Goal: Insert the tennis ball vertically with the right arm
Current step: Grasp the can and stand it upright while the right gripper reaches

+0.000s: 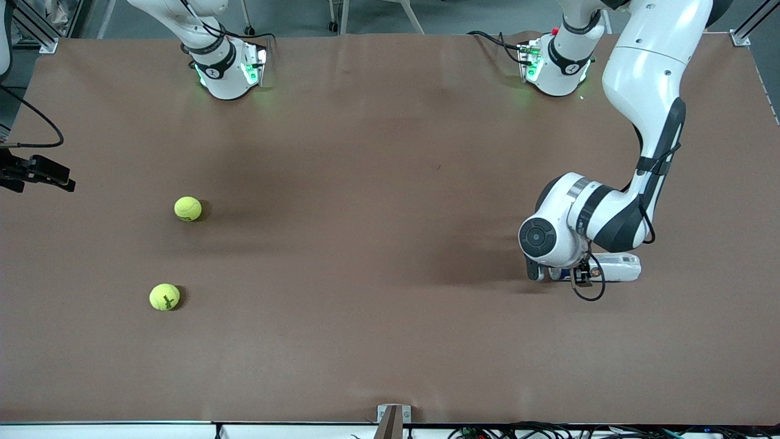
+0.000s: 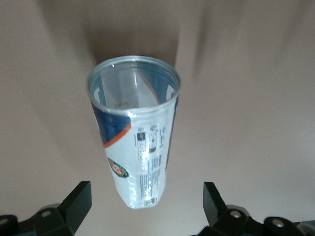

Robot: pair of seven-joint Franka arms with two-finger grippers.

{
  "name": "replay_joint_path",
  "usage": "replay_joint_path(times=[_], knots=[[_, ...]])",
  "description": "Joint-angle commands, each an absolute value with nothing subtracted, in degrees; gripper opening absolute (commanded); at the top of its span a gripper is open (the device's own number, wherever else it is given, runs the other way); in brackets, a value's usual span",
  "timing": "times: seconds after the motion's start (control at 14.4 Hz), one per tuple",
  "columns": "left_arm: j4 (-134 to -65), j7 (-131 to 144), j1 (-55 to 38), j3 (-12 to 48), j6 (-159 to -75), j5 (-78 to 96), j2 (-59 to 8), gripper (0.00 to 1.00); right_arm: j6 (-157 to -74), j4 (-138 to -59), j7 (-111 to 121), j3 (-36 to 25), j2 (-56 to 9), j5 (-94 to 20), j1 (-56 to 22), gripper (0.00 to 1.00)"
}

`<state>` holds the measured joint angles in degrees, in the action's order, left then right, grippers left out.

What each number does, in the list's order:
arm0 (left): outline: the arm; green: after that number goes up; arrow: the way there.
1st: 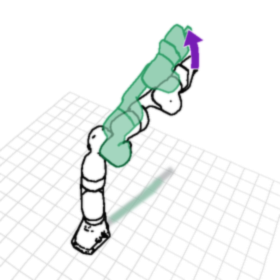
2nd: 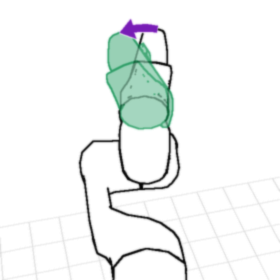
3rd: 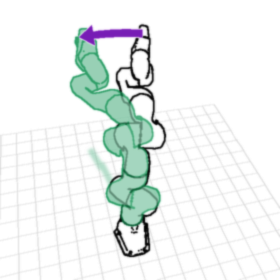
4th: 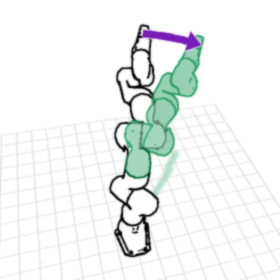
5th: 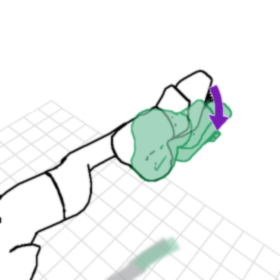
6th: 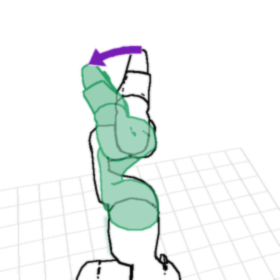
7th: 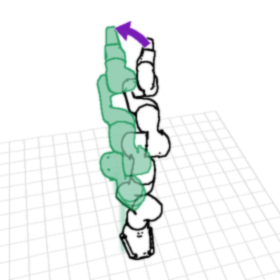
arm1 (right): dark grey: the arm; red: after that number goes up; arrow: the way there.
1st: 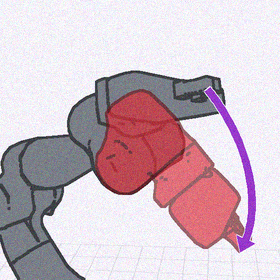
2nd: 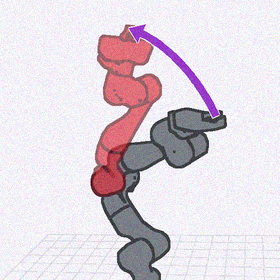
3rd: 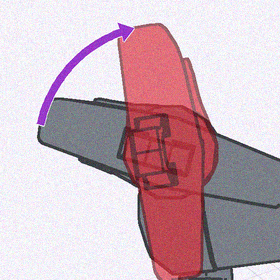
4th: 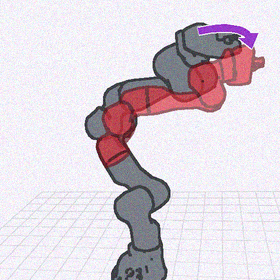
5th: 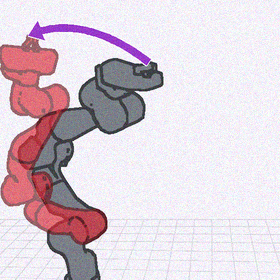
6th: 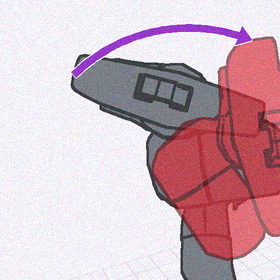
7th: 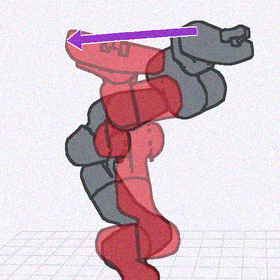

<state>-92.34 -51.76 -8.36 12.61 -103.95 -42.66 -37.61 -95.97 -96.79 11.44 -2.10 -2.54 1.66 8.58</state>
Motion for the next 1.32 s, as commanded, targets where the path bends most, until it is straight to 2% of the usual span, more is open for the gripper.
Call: replay_joint_path(times=[0.0,0.21,0.69,1.25], knots=[[-92.20,-51.24,-8.35,12.57,-104.85,-43.86,-38.41,1.00,-92.12,-95.89,12.39,-1.41,-3.51,1.84,8.97,1.00],[-92.37,-51.06,-8.26,12.57,-104.85,-44.82,-38.67,1.00,-89.92,-95.89,12.65,-1.06,-7.11,1.58,7.74,1.00],[-92.11,-47.46,-8.00,12.30,-104.85,-48.07,-39.90,1.00,-92.90,-96.32,14.33,-0.97,-13.79,1.76,6.33,1.00],[-92.20,-47.37,-7.21,12.13,-107.66,-48.16,-41.92,1.00,-106.51,-109.76,14.24,-0.97,-13.80,1.41,6.59,1.00]])
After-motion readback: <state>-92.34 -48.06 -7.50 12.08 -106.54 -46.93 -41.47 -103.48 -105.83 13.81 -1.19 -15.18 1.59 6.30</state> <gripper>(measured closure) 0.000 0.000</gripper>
